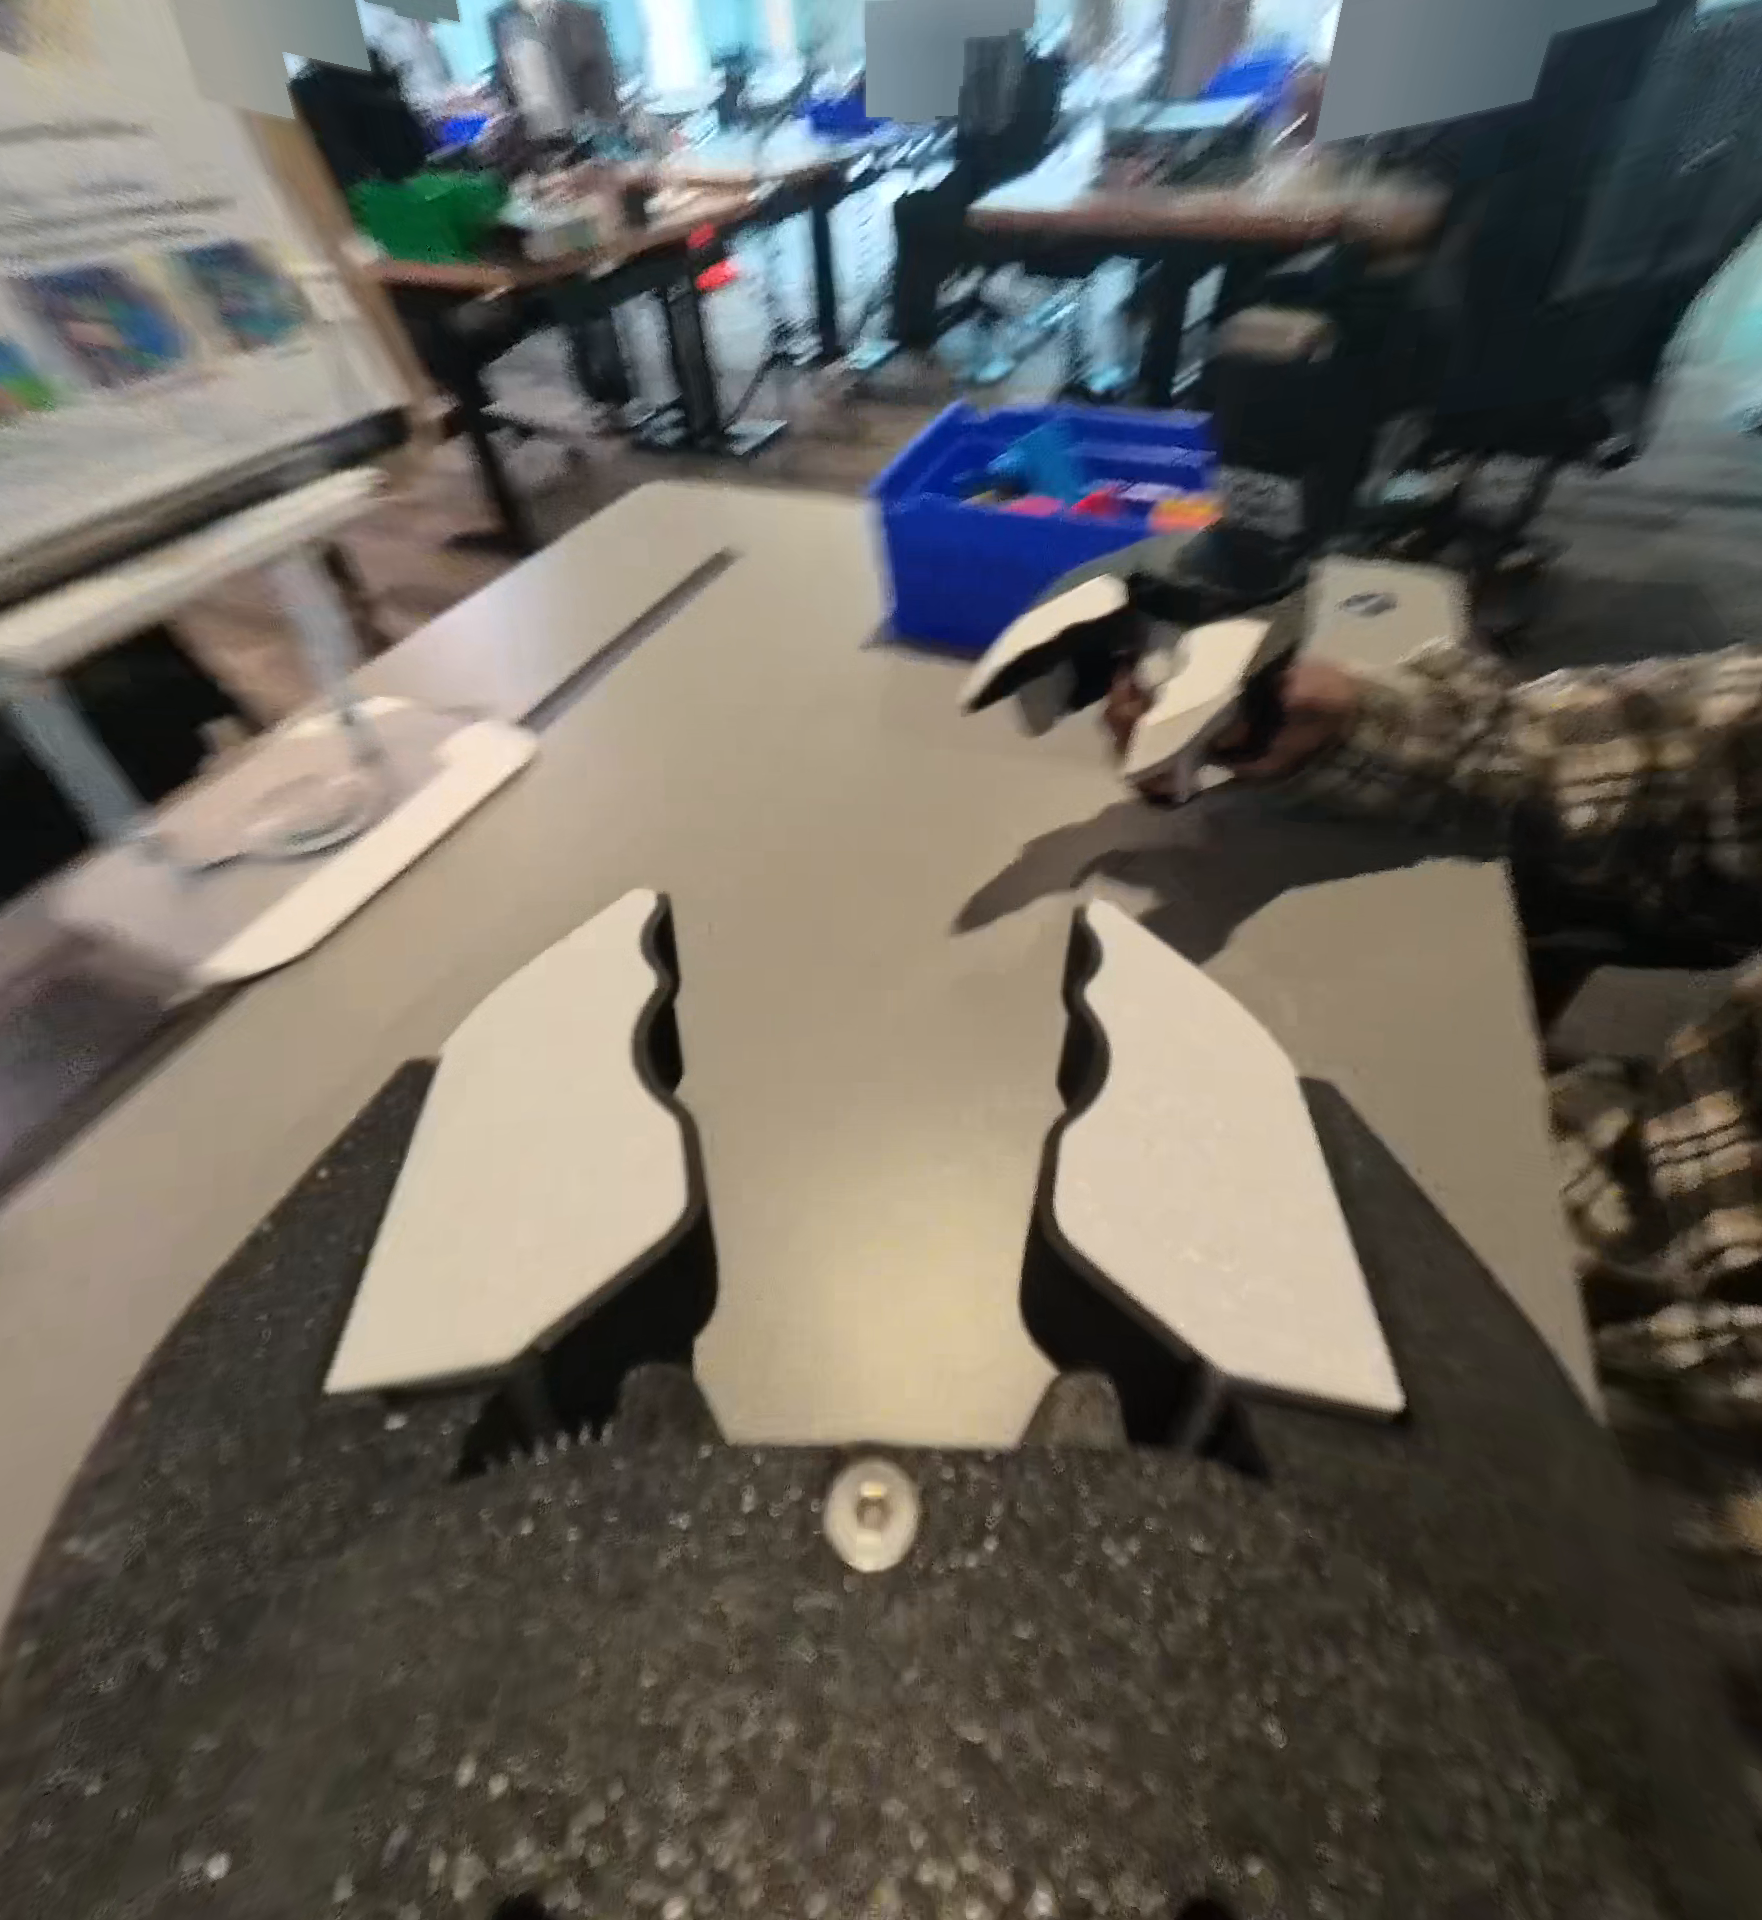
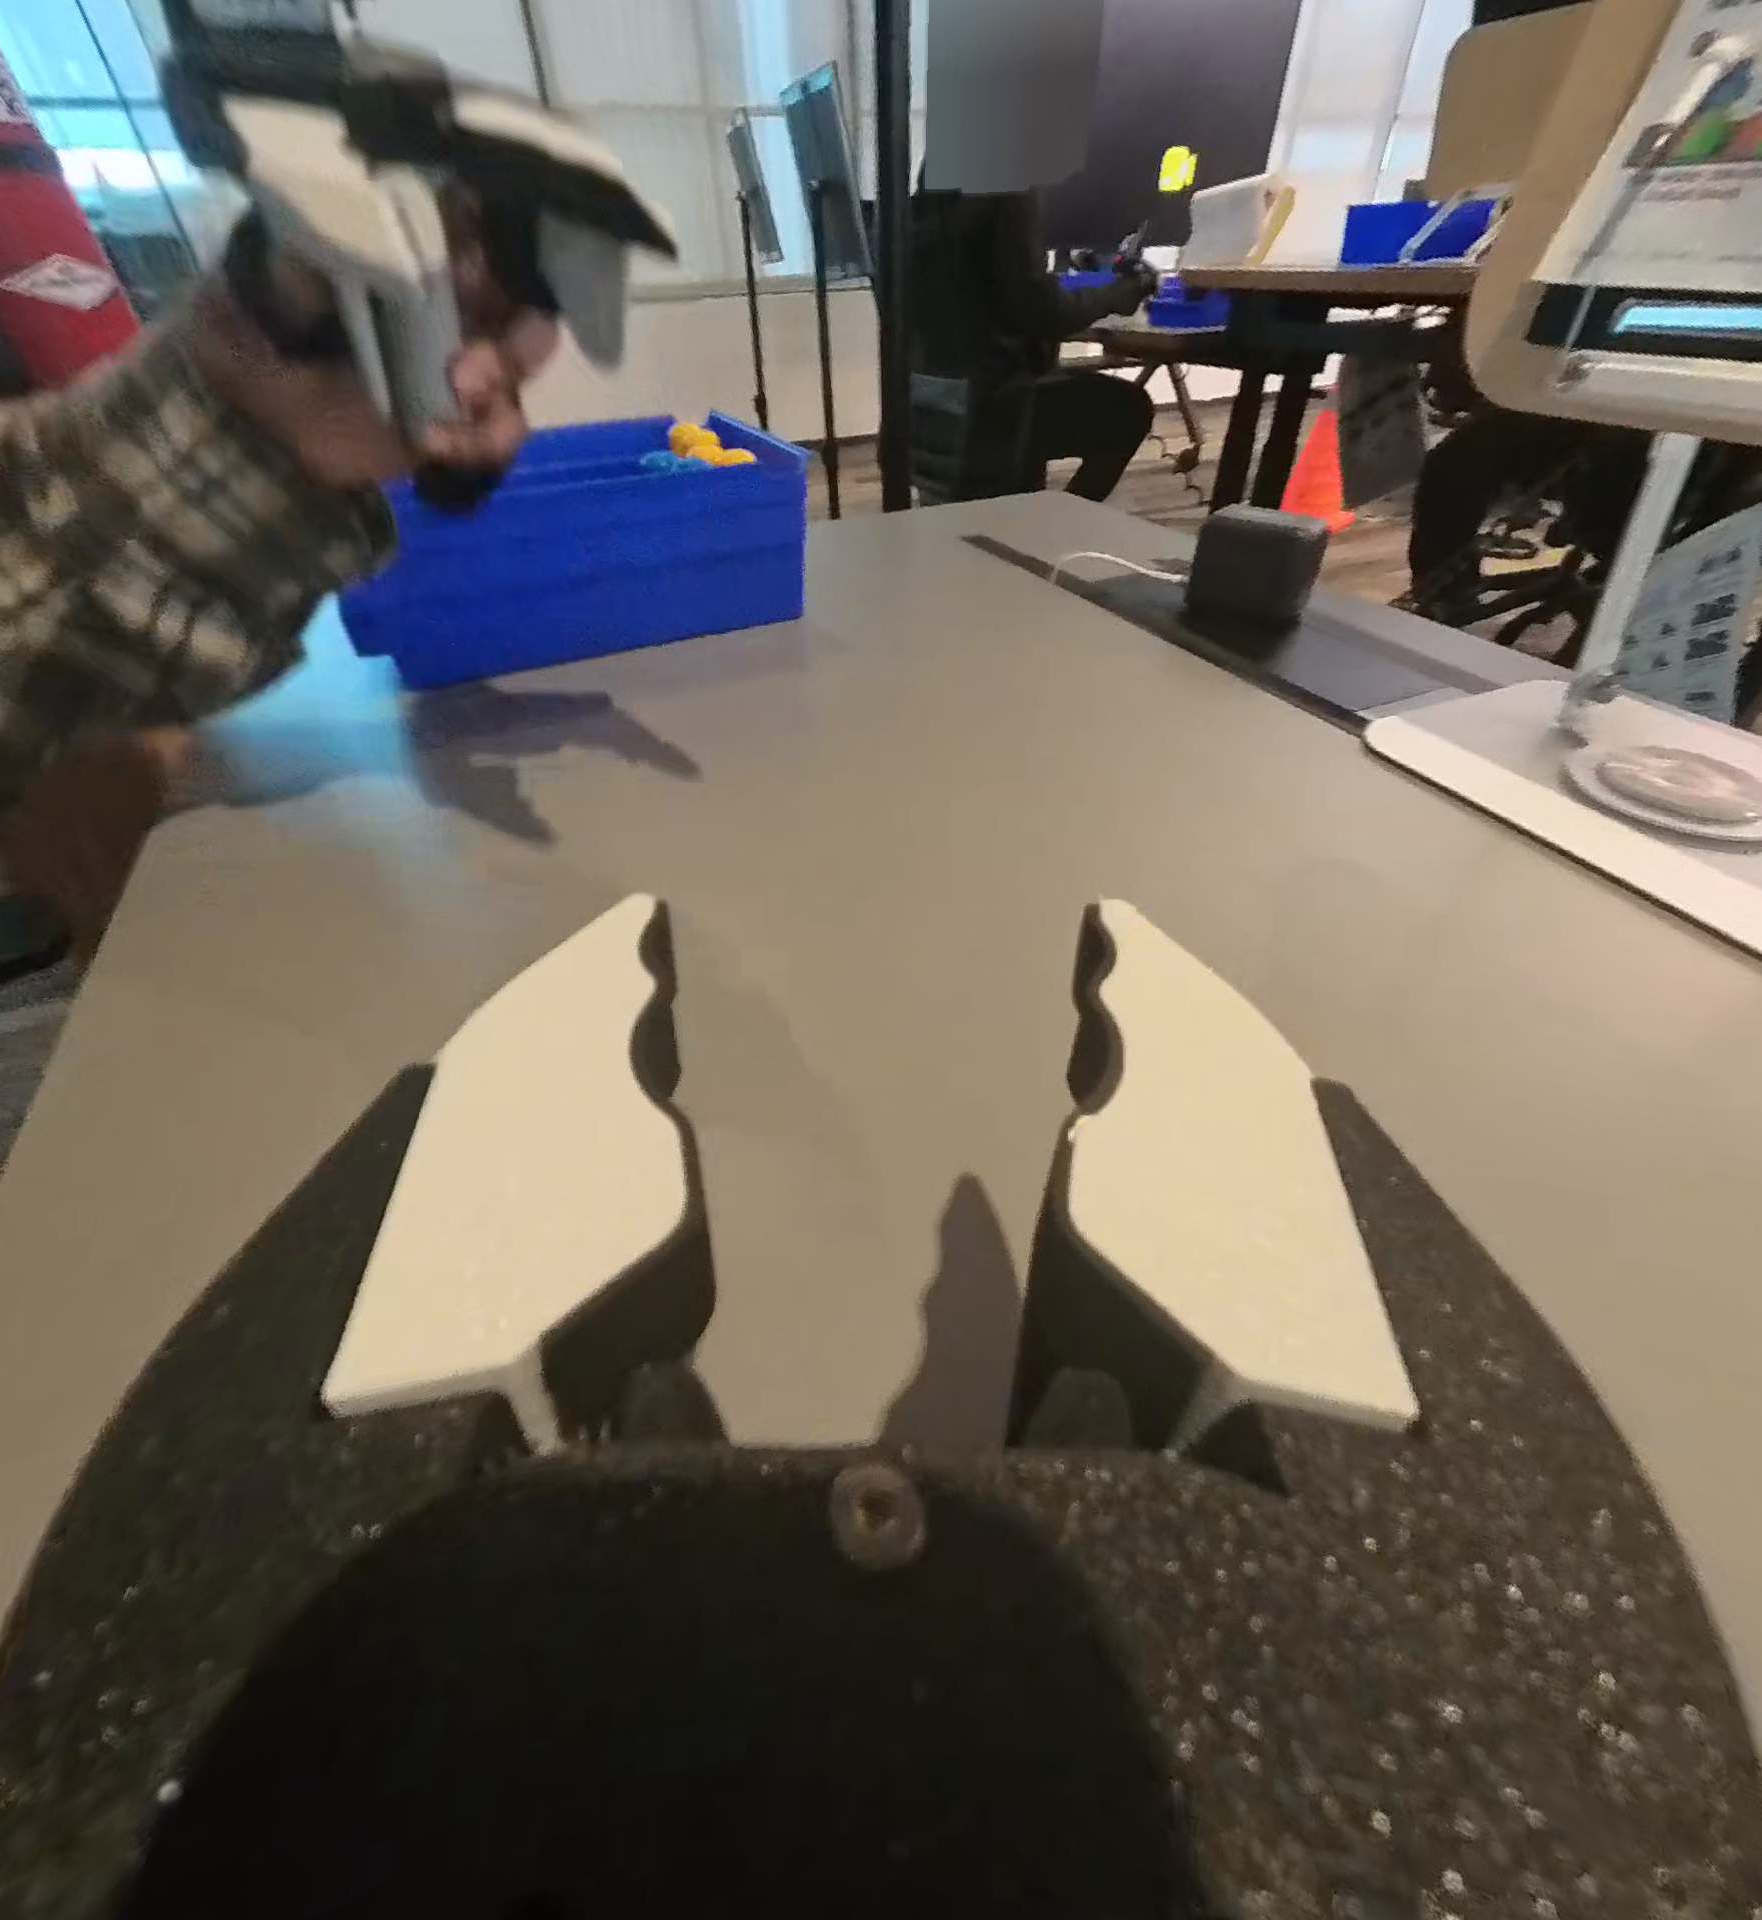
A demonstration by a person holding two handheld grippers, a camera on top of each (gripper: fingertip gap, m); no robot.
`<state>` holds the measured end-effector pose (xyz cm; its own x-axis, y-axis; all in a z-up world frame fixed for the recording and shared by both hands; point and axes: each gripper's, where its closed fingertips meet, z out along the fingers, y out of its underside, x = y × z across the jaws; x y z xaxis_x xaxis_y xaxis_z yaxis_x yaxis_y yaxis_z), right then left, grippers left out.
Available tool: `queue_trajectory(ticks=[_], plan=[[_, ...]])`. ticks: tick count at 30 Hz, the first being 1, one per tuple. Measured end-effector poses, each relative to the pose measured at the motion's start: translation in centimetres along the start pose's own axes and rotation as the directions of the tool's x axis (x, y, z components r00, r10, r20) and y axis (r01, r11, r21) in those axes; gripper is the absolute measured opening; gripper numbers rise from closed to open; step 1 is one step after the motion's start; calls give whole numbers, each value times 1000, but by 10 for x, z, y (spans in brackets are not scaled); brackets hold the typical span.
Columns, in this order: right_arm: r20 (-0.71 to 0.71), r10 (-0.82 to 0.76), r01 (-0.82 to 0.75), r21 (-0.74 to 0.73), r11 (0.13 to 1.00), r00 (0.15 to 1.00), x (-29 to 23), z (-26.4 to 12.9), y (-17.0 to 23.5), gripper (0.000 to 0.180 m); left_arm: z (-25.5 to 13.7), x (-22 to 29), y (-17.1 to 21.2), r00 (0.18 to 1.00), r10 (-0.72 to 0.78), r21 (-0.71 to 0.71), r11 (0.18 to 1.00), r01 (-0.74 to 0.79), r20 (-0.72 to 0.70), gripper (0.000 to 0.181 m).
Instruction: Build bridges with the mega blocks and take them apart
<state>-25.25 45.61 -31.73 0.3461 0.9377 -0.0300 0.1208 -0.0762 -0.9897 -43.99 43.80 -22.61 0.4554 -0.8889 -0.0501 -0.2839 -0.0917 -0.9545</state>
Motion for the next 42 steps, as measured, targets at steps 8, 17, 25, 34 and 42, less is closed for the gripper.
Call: queue_trajectory(ticks=[8, 17, 25, 34, 42], plan=[[88, 16, -14, -25, 1000, 996, -17, 9, 7, 72, -196, -145, 77, 917, -22, -348, 921, 173, 398, 66], [95, 14, -9, -47, 999, 995, -15, 11, 15, 71, -231, -189, 189, 896, -17, -572, 765, 298, 444, 67], [119, 72, -63, -75, 995, 990, -12, 16, 25, 70, -218, -190, 221, 906, -50, -601, 732, 319, 420, 62], [137, 96, -86, -76, 993, 986, -15, 17, 26, 70, -205, -184, 230, 913, -63, -634, 700, 329, 404, 48], [145, 101, -90, -77, 993, 984, -16, 17, 26, 68, -200, -184, 240, 884, -111, -606, 689, 397, 454, 41]])
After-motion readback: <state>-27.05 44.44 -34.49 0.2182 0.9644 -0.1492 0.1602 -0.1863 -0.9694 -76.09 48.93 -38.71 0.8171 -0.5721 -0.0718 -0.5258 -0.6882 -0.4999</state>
